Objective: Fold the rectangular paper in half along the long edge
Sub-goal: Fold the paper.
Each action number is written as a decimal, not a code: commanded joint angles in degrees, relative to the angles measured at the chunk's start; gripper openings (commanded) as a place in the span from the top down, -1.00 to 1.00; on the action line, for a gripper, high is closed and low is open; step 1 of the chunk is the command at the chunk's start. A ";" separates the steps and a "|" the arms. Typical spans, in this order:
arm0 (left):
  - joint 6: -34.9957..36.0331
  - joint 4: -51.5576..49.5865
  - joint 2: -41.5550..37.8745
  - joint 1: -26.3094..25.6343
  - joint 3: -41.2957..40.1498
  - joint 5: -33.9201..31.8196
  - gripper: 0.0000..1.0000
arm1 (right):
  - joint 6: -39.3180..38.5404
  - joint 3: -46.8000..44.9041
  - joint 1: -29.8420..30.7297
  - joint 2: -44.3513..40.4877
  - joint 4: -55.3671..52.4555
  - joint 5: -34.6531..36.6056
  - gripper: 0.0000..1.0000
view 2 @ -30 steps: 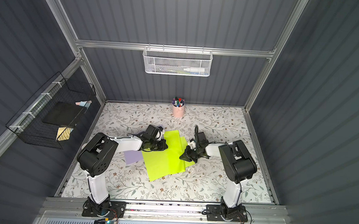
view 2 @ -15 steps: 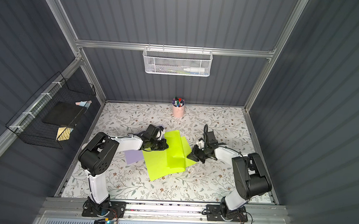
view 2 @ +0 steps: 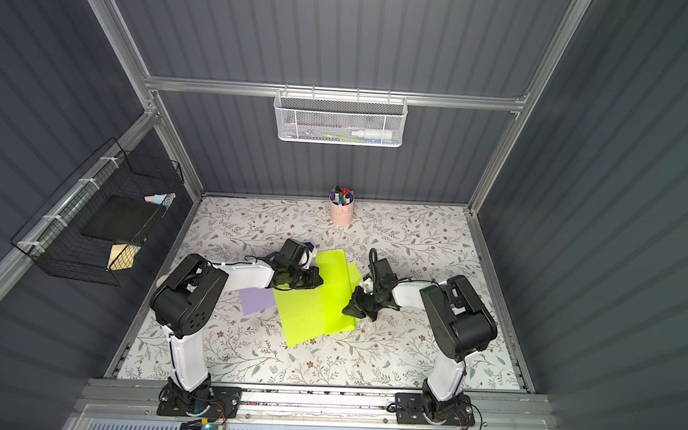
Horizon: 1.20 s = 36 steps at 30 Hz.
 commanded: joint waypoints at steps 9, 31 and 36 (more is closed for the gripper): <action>1.36 -8.64 4.50 -0.29 -2.41 -3.78 0.77 | 2.43 -14.98 -6.08 -11.20 -7.30 4.82 1.00; 1.19 -8.29 4.11 -0.20 -2.59 -3.70 0.77 | -1.78 16.04 -3.49 2.89 -10.42 2.34 1.00; 1.21 -8.29 4.02 -0.20 -2.59 -3.75 0.77 | -0.98 16.47 -2.97 7.25 -7.58 1.55 1.00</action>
